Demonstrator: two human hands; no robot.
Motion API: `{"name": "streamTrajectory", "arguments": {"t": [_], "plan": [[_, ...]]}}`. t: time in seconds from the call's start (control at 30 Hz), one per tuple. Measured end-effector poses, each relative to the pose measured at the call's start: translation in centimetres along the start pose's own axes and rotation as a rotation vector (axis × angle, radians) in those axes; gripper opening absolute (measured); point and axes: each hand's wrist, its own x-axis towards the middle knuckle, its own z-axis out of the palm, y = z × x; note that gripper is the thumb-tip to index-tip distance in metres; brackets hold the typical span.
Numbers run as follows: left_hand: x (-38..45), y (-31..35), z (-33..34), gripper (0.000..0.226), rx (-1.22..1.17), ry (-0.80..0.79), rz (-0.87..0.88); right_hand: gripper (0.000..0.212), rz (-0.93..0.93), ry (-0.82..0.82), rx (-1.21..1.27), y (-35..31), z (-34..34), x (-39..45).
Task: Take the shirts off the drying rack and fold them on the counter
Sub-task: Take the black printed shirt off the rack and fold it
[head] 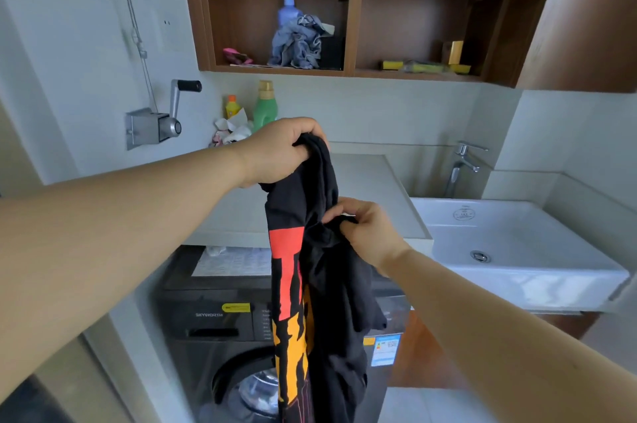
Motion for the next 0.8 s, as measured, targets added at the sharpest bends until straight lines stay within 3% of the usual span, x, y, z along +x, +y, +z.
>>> {"name": "streamTrajectory", "arguments": {"t": [0.1,0.33,0.43,0.53,0.67,0.8], "plan": [[0.7,-1.2,-1.0,0.030,0.044,0.021,0.012,0.061,-0.111,0.102,0.028,-2.1,0.9,1.0],[1.6,-4.0,-3.3,0.029,0.035,0.056,0.004,0.067,-0.166,0.038,-0.450,-2.7,4.1,3.5],[1.6,-4.6,-3.7,0.034,0.010,0.031,0.003,0.061,-0.060,0.068,-0.684,-2.5,5.1,4.0],[1.5,-5.1,-4.8,0.034,-0.060,0.049,0.028,0.055,0.195,0.044,-0.785,-0.9,4.6,4.4],[1.2,-5.8,-6.6,0.029,-0.149,0.028,0.085,0.058,0.350,-0.021,-0.771,0.4,3.5,4.0],[1.1,-6.0,-7.6,0.029,-0.171,-0.005,0.129,0.064,0.234,-0.107,-0.609,-0.5,4.7,4.3]]}}
